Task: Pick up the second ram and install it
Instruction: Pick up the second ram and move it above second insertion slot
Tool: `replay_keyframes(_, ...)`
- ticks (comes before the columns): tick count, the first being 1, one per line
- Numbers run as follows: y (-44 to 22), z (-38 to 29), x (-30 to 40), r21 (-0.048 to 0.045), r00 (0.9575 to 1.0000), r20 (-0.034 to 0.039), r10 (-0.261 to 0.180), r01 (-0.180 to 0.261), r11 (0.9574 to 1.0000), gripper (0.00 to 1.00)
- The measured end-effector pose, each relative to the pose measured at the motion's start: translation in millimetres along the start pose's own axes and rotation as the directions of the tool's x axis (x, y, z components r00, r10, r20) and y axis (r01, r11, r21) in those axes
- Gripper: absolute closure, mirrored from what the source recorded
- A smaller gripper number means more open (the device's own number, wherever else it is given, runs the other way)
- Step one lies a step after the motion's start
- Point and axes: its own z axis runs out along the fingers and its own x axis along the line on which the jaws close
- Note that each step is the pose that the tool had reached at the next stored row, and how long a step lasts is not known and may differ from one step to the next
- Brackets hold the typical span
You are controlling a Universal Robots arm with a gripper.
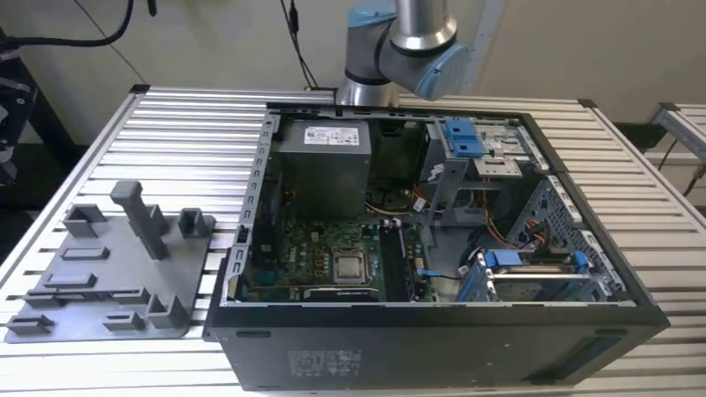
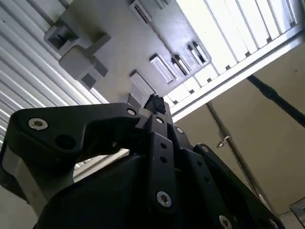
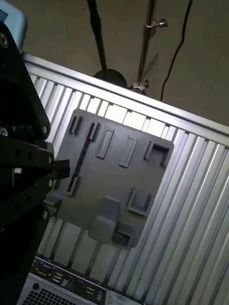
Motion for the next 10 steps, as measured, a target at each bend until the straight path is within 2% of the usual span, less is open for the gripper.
replay_keyframes(2, 0.0, 0.0, 0.0, 0.0000, 0.9993, -0.0013, -0.036, 0.036, 0.9993, 0.89)
replay_keyframes(5, 0.1, 0.0, 0.0, -0.0001, 0.9959, -0.0031, -0.091, 0.091, 0.9959, 0.89)
replay_keyframes(7, 0.1, 0.0, 0.0, -0.0002, 0.9920, -0.0044, -0.127, 0.127, 0.9920, 0.89)
replay_keyframes(10, 0.0, 0.0, -0.1, 0.0002, 0.9835, -0.0067, -0.181, 0.181, 0.9836, 0.89)
